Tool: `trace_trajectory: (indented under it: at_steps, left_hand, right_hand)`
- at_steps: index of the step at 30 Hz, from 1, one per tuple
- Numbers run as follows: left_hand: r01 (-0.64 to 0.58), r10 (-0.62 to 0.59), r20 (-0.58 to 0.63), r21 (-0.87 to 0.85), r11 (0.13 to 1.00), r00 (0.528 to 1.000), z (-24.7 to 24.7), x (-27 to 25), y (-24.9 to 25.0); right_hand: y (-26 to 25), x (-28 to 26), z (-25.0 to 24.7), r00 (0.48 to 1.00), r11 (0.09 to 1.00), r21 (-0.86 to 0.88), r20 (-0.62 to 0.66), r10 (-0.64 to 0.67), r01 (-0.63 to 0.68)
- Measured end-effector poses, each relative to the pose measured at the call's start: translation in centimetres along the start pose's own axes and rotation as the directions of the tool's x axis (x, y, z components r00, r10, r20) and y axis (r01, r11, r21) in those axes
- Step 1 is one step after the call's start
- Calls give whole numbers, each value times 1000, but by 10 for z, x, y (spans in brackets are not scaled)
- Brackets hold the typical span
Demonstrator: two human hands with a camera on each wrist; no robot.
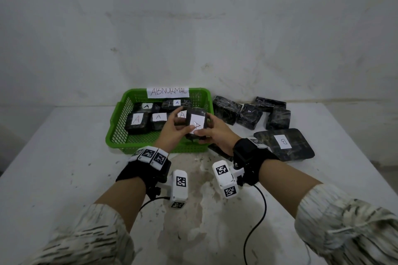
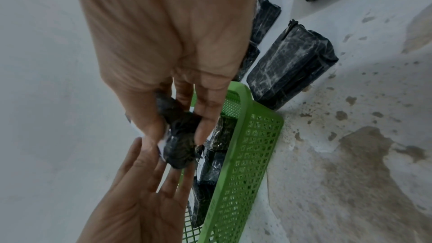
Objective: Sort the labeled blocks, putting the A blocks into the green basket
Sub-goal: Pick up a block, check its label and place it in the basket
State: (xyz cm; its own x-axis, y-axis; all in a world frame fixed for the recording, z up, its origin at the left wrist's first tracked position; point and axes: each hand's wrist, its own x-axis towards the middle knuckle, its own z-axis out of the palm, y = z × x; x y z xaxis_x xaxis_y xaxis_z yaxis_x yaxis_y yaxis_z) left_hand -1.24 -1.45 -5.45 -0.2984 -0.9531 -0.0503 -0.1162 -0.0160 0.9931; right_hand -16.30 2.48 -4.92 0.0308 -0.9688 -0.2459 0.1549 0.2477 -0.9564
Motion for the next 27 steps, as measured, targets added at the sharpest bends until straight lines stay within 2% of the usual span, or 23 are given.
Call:
trace_trajectory:
  at_steps: [2,4,9,12,14,17,19,23,27]
  left_hand:
    - [-52,54,-84,29,998,995,-1,0,-3]
    - [-54,58,-113,36,998,992,-2,1,-3]
    - [80,-84,-21,-160,984,996,1,1,8]
    - [85,-87,-2,-164,983,996,5,-2,11]
    - [82,-81,14,-146,986,997,8,-4,9]
    - [91,-86,39,-140,986,996,9,-4,9]
    - [110,-104,41,-171,979,994,9,-3,10]
    - [176,-167,59,-226,958,984,6,-3,9]
    - [161,-153,51,-207,965,987,5,-4,13]
  right_hand:
    - [-1,-1,0,1000,1000,22,4,0,0]
    - [-3,-1,0,1000,999,53,-6,10,-9]
    - [-6,-2,1,992,994,-60,-83,-93,88]
    - [-5,-1,1,984,981,-152,-112,-141,123]
    - [-5,0,2,984,983,-144,-121,-129,111]
    - [-7,-1,4,995,994,-94,-68,-69,63]
    - [-8,-2,4,997,994,-85,-42,-69,65]
    - [-8,-2,5,994,991,-107,-69,-86,78]
    - [-9,-3,4,996,991,-110,-47,-80,74]
